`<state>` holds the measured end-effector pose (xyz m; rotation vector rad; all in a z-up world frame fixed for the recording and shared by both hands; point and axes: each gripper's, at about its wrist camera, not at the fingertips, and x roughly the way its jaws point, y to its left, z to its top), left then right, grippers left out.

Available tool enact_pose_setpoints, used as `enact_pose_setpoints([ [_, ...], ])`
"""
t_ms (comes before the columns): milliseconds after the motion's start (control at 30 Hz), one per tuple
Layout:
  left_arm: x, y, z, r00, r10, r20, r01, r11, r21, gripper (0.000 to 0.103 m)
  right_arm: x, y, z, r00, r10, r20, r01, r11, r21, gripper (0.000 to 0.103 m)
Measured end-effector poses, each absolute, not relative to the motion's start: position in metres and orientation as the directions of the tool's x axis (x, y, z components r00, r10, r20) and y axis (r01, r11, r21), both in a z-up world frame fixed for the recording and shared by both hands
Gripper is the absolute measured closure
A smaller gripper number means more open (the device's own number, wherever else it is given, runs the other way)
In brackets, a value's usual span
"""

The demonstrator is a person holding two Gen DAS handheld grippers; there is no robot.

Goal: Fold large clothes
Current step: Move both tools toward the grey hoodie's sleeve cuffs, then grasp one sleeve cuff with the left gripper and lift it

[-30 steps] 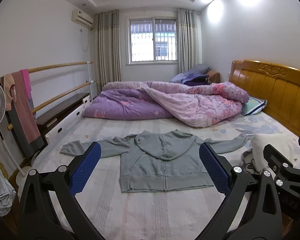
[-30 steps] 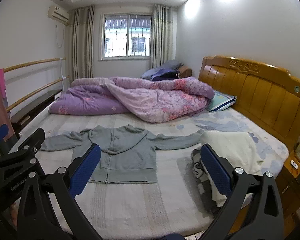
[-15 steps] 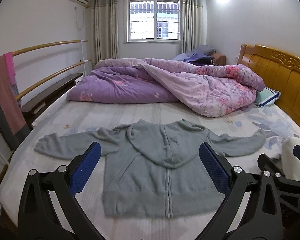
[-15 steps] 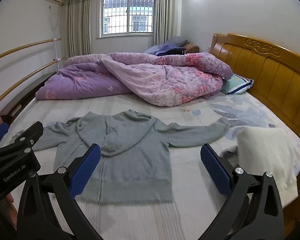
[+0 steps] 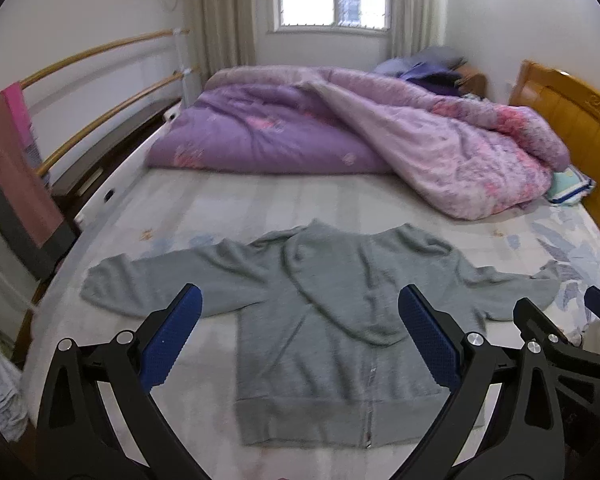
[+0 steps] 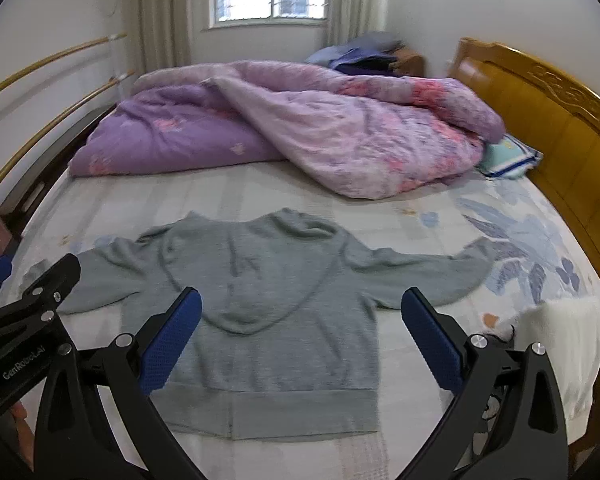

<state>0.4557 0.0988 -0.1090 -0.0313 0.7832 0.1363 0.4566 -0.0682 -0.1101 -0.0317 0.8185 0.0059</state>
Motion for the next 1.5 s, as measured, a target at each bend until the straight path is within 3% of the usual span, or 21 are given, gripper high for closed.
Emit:
enact_pose_setpoints([
  [200, 0.470, 0.152, -0.107, 0.615, 0.136, -0.777, -0.206, 0.978, 0.008, 0.005, 0.485, -0.019, -0.107, 0.642, 0.074, -0.763, -0.093, 0.996, 0.018, 0.007],
  [400, 0.491, 0.213, -0.141, 0.498, 0.162, -0.852, -0.254, 0.967, 0.035, 0.005, 0.517, 0.046, -0.138, 0.555, 0.158, -0.817, -0.194, 0.979, 0.057, 0.008],
  [467, 0.499, 0.234, -0.158, 0.454, 0.158, -0.877, -0.245, 0.968, 0.048, 0.005, 0.528, 0.062, -0.151, 0.521, 0.186, -0.833, -0.209, 0.974, 0.086, 0.031],
  [500, 0.503, 0.250, -0.170, 0.420, 0.151, -0.895, -0.250, 0.967, 0.046, 0.005, 0.538, 0.074, -0.164, 0.481, 0.198, -0.854, -0.217, 0.971, 0.103, 0.037],
  [633, 0.503, 0.311, -0.205, 0.358, 0.175, -0.917, -0.342, 0.939, 0.045, 0.005, 0.566, 0.106, -0.205, 0.360, 0.242, -0.901, -0.229, 0.959, 0.167, 0.077],
  [667, 0.503, 0.334, -0.217, 0.335, 0.193, -0.922, -0.380, 0.923, 0.055, 0.005, 0.570, 0.113, -0.214, 0.341, 0.245, -0.908, -0.230, 0.958, 0.172, 0.085],
  [767, 0.504, 0.380, -0.241, 0.272, 0.220, -0.937, -0.445, 0.892, 0.080, 0.006, 0.584, 0.135, -0.241, 0.281, 0.262, -0.923, -0.255, 0.948, 0.191, 0.094],
  [900, 0.508, 0.451, -0.271, 0.232, 0.222, -0.947, -0.532, 0.844, 0.068, 0.008, 0.597, 0.158, -0.265, 0.231, 0.306, -0.924, -0.282, 0.930, 0.238, 0.098],
  [933, 0.509, 0.469, -0.277, 0.231, 0.205, -0.951, -0.554, 0.831, 0.045, 0.017, 0.599, 0.163, -0.268, 0.226, 0.310, -0.923, -0.285, 0.928, 0.241, 0.098],
  [967, 0.510, 0.489, -0.284, 0.234, 0.179, -0.956, -0.582, 0.813, 0.009, 0.033, 0.603, 0.169, -0.273, 0.225, 0.304, -0.926, -0.292, 0.927, 0.234, 0.098],
  [1000, 0.511, 0.504, -0.290, 0.238, 0.150, -0.960, -0.608, 0.793, -0.027, 0.037, 0.605, 0.172, -0.277, 0.225, 0.309, -0.924, -0.298, 0.925, 0.237, 0.098],
  [1200, 0.511, 0.573, -0.318, 0.380, -0.033, -0.924, -0.714, 0.625, -0.316, 0.041, 0.629, 0.190, -0.305, 0.236, 0.286, -0.929, -0.303, 0.930, 0.209, 0.098],
  [1500, 0.494, 0.624, -0.355, 0.451, -0.068, -0.890, -0.817, 0.369, -0.442, 0.041, 0.644, 0.192, -0.332, 0.199, 0.285, -0.938, -0.251, 0.940, 0.233, 0.095],
])
